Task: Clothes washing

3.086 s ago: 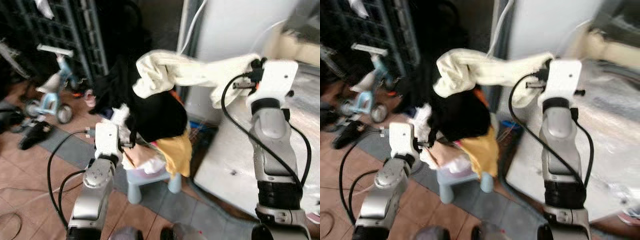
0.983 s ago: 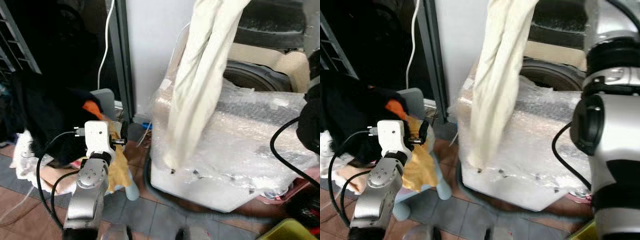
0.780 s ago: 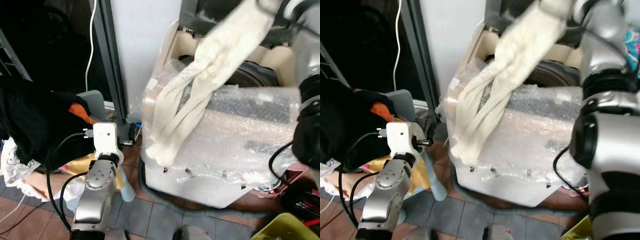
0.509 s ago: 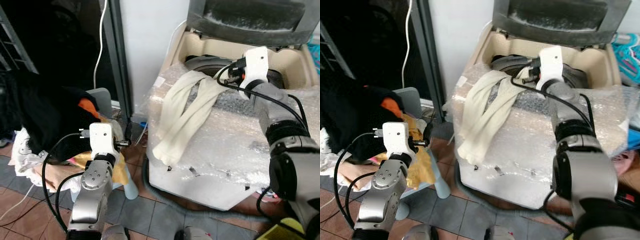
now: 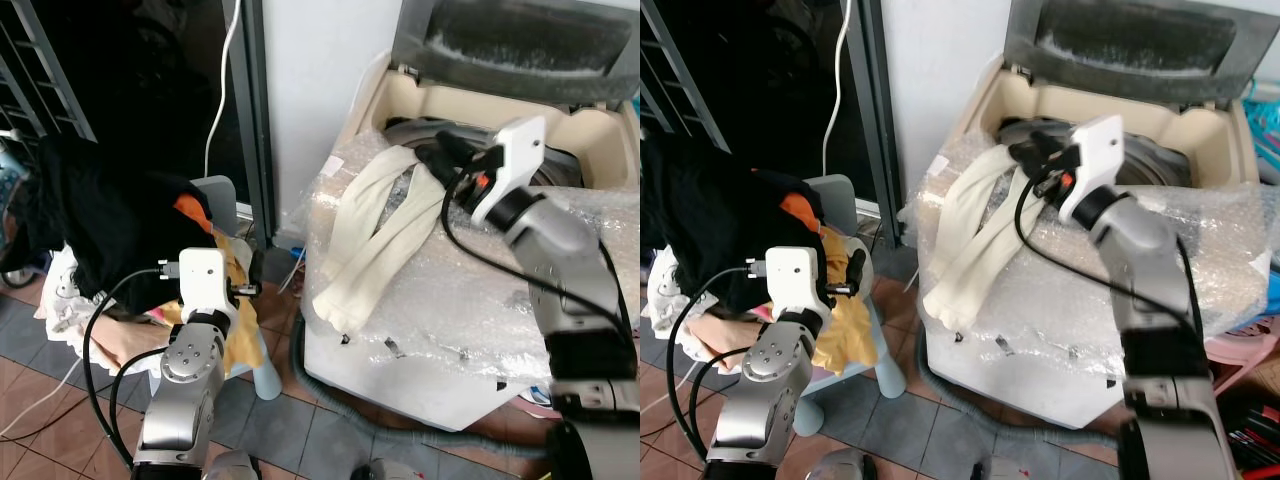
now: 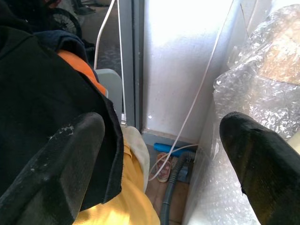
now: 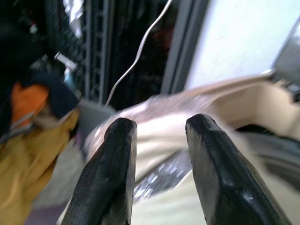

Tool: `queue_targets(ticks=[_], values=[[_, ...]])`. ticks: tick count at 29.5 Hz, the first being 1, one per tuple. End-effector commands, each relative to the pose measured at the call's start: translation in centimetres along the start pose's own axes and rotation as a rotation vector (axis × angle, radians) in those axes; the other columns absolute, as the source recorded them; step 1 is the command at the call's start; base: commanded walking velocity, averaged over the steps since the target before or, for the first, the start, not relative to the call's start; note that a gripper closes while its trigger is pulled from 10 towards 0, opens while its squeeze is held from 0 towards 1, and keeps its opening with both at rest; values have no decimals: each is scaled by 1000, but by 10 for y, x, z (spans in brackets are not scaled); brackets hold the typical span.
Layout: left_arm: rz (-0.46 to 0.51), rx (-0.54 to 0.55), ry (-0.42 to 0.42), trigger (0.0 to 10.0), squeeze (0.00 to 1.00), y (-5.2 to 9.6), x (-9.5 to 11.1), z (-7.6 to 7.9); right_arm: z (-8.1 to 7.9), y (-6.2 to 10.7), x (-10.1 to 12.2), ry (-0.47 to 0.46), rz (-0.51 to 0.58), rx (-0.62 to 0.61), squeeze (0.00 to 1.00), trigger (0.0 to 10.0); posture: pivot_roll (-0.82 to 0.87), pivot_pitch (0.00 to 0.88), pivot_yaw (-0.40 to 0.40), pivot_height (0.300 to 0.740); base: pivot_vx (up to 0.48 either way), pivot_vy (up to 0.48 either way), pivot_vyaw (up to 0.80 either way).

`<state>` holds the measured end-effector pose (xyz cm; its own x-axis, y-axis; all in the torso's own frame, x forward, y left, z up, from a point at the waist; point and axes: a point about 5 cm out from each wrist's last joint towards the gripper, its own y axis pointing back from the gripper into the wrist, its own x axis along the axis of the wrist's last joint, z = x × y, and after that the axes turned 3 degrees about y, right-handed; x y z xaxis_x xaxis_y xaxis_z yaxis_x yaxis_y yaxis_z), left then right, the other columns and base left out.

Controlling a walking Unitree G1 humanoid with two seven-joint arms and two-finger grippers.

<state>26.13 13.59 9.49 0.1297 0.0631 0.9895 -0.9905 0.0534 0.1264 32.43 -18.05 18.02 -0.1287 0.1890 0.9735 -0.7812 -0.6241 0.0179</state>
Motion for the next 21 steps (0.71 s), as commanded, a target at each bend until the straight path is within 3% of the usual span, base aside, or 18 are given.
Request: queue_targets(ticks=[1, 4, 5, 6, 7, 8, 11, 14, 21], values=[[-5, -12, -7, 10000, 0, -1, 1, 1, -1, 2, -1, 54, -50, 18, 1000, 10000, -41, 0, -6, 740, 0, 0, 0], [-6, -12, -10, 10000, 0, 0, 1, 0, 0, 10, -18, 61, -141, -28, 1000, 10000, -38, 0, -5, 740, 0, 0, 0], [-7, -11, -10, 10000, 0, 0, 1, 0, 0, 11, -24, 79, -177, -40, 949, 10000, -37, 0, -4, 740, 0, 0, 0], [-8, -11, -11, 10000, 0, 0, 1, 0, 0, 12, -29, 95, -208, -48, 827, 10000, -37, 0, -4, 740, 0, 0, 0], [-9, -12, -13, 10000, 0, 0, 1, 0, 0, 13, -34, 109, -234, -61, 541, 6588, -36, 0, -2, 740, 0, 0, 0], [-10, -13, -15, 10000, 0, 0, 1, -1, 2, 11, -39, 140, -260, -103, 0, 0, -33, 0, -2, 740, 0, 0, 0], [-10, -14, -17, 10000, 0, 0, 1, -1, 1, 9, -42, 172, -280, -123, 0, 0, -30, 0, -1, 740, 0, 0, 0], [-11, -15, -21, 10000, 0, 0, 1, -1, -10, 5, -47, 207, -302, -88, 0, 0, -29, 0, -1, 740, 0, 0, 0], [-11, -14, -24, 10000, 0, -1, 2, 0, -16, -6, -49, 185, -298, -112, 0, 0, -21, 0, -4, 740, 0, 0, 0]])
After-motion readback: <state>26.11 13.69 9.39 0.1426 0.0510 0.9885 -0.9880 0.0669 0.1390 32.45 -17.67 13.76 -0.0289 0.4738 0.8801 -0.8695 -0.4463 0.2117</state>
